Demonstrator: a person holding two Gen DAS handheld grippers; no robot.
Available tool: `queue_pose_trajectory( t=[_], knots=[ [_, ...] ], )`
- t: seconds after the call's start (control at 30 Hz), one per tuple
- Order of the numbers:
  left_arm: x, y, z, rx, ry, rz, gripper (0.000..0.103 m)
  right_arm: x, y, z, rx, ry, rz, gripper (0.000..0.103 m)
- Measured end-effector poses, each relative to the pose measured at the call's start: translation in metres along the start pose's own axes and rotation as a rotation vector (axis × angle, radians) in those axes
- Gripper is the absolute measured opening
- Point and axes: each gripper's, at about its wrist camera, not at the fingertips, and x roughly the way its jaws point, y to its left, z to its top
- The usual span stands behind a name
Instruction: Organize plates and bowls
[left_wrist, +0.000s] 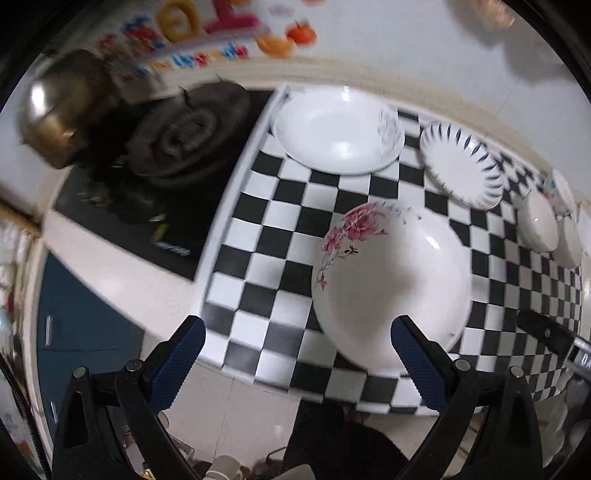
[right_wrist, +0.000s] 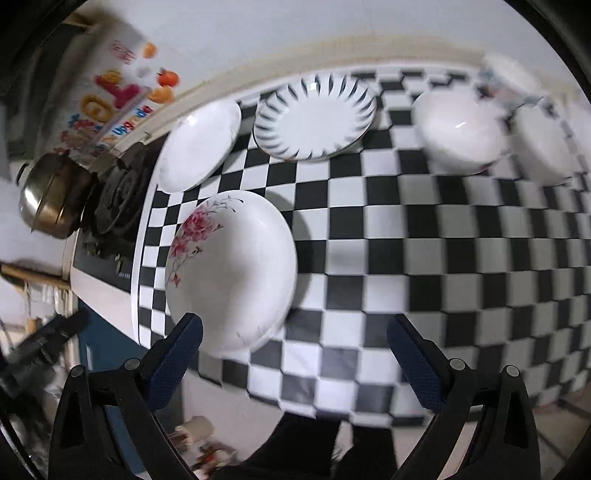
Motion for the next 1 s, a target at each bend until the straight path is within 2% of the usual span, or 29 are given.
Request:
queue_pose_trajectory(
  t=[0.07, 0.17, 0.23, 0.27, 0.33, 0.37, 0.43, 0.47, 0.53, 0.57, 0.6, 0.67, 0.7, 0.87, 1.0],
  knots=[
    [0.026, 0.003, 0.013, 0.014, 0.046, -0.032, 0.098, 0.031, 0.002, 0.017, 0.022, 0.045, -0.006, 0.098],
    [0.065, 0.007, 0.031, 0.025, 0.129, -0.097, 0.088, 0.072, 0.001, 0.033, 0.062, 0.12, -0.014, 0.089],
    [0.086, 0.008, 0.043, 0.042, 0.169, -0.141, 0.077, 0.092, 0.0, 0.038, 0.092, 0.165, -0.008, 0.083],
    [0.093, 0.007, 0.047, 0.054, 0.179, -0.153, 0.075, 0.101, -0.001, 0.041, 0.105, 0.182, -0.008, 0.081],
    [0.105, 0.004, 0.055, 0.083, 0.196, -0.169, 0.063, 0.117, -0.001, 0.045, 0.125, 0.206, -0.005, 0.071],
    [0.112, 0.001, 0.057, 0.106, 0.211, -0.18, 0.059, 0.121, -0.002, 0.046, 0.133, 0.213, 0.0, 0.07],
    [0.123, -0.005, 0.058, 0.14, 0.243, -0.197, 0.045, 0.131, -0.002, 0.047, 0.156, 0.23, 0.019, 0.061],
    [0.127, -0.008, 0.058, 0.153, 0.257, -0.21, 0.041, 0.134, -0.002, 0.047, 0.163, 0.237, 0.025, 0.058],
    [0.132, -0.011, 0.056, 0.167, 0.277, -0.229, 0.026, 0.14, -0.001, 0.047, 0.172, 0.253, 0.041, 0.045],
    [0.133, -0.012, 0.055, 0.167, 0.284, -0.247, 0.025, 0.144, 0.001, 0.047, 0.178, 0.264, 0.052, 0.04],
    [0.13, -0.011, 0.054, 0.162, 0.276, -0.244, 0.025, 0.148, 0.002, 0.046, 0.181, 0.274, 0.061, 0.03],
    [0.127, -0.012, 0.051, 0.163, 0.271, -0.235, 0.025, 0.152, 0.006, 0.046, 0.17, 0.277, 0.053, 0.026],
    [0.124, -0.011, 0.049, 0.16, 0.268, -0.23, 0.025, 0.154, 0.008, 0.045, 0.165, 0.275, 0.042, 0.02],
    [0.112, -0.025, 0.044, 0.182, 0.251, -0.195, 0.025, 0.151, 0.007, 0.04, 0.139, 0.271, 0.032, 0.018],
    [0.094, -0.039, 0.046, 0.178, 0.234, -0.201, 0.025, 0.131, -0.007, 0.038, 0.135, 0.252, 0.04, 0.017]
  ],
)
